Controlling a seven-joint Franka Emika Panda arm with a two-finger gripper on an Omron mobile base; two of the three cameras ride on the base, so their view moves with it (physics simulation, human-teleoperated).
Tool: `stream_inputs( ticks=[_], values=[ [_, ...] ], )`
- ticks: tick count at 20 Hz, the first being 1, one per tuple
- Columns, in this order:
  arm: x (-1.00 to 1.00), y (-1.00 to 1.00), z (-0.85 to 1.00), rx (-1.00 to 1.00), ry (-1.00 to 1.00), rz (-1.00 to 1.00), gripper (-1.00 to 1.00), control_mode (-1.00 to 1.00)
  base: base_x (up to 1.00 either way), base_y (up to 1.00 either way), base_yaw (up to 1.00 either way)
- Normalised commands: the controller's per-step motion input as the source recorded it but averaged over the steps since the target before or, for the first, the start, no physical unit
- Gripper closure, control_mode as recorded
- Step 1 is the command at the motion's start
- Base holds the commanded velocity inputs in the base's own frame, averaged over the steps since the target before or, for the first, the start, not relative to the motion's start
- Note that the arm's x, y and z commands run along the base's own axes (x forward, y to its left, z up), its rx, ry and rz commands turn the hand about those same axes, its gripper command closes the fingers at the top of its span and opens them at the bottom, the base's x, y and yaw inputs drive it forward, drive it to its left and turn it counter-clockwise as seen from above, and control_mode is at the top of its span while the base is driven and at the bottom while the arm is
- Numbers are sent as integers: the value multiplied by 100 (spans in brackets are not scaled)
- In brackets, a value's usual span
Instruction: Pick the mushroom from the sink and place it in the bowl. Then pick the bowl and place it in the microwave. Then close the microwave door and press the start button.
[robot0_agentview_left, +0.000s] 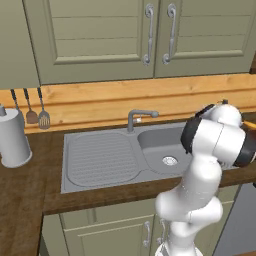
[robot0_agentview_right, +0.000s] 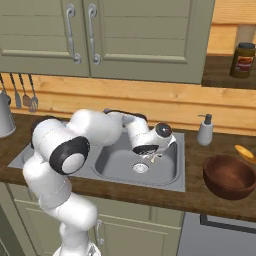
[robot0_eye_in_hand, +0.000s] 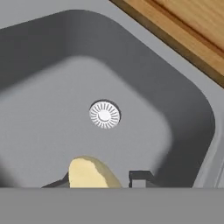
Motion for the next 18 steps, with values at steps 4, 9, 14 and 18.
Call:
stream_inputs(
  ticks=[4,9,14,18],
  values=[
    [-35,-1,100,-8,6,-20,100,-100,0,0,0],
    [-32,-18,100,-3,8,-23,100,-100,0,0,0],
    [-53,-28,66,0,1,-31,100,-100,0,0,0],
    [-21,-56,37,2,5,-36,100,-100,0,0,0]
  ],
)
